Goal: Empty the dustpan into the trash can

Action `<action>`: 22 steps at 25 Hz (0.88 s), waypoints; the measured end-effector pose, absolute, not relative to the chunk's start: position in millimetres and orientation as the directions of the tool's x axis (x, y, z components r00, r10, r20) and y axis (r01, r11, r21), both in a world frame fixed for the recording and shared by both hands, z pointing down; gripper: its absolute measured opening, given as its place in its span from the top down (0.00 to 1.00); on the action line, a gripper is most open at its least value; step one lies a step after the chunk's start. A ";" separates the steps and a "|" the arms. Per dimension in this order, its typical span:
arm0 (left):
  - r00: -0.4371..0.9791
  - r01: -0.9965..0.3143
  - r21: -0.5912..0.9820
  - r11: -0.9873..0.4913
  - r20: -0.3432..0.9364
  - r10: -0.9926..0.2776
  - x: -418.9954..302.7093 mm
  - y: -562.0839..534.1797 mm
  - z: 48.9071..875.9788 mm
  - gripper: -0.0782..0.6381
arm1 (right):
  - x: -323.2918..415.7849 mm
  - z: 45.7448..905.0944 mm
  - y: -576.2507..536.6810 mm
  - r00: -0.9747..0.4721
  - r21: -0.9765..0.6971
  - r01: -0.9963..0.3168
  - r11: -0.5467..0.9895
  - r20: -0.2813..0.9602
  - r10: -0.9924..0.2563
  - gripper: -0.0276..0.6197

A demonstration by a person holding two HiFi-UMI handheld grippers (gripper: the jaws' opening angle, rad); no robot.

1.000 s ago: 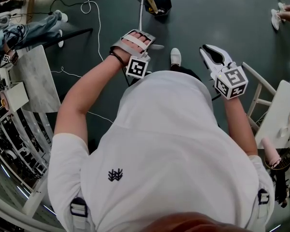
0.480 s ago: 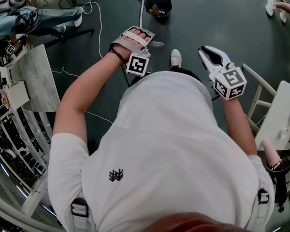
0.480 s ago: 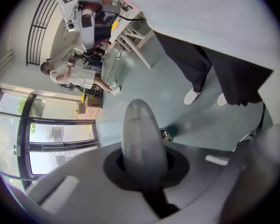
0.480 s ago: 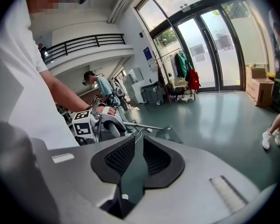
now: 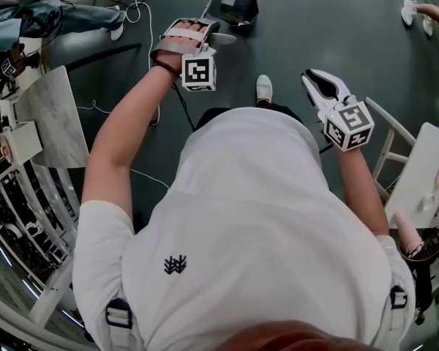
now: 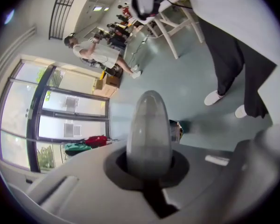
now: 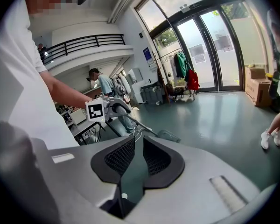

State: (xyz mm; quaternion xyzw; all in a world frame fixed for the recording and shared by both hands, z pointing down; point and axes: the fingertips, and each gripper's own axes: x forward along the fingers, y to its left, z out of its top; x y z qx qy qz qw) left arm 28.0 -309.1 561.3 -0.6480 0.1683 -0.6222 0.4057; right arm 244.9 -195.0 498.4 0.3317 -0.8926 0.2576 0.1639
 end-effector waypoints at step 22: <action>-0.284 -0.627 -0.710 -0.322 0.593 -0.754 -154.4 -433.6 462.4 0.82 | 248.9 498.5 -196.1 -0.731 -0.346 -0.666 0.661 0.480 -0.485 0.87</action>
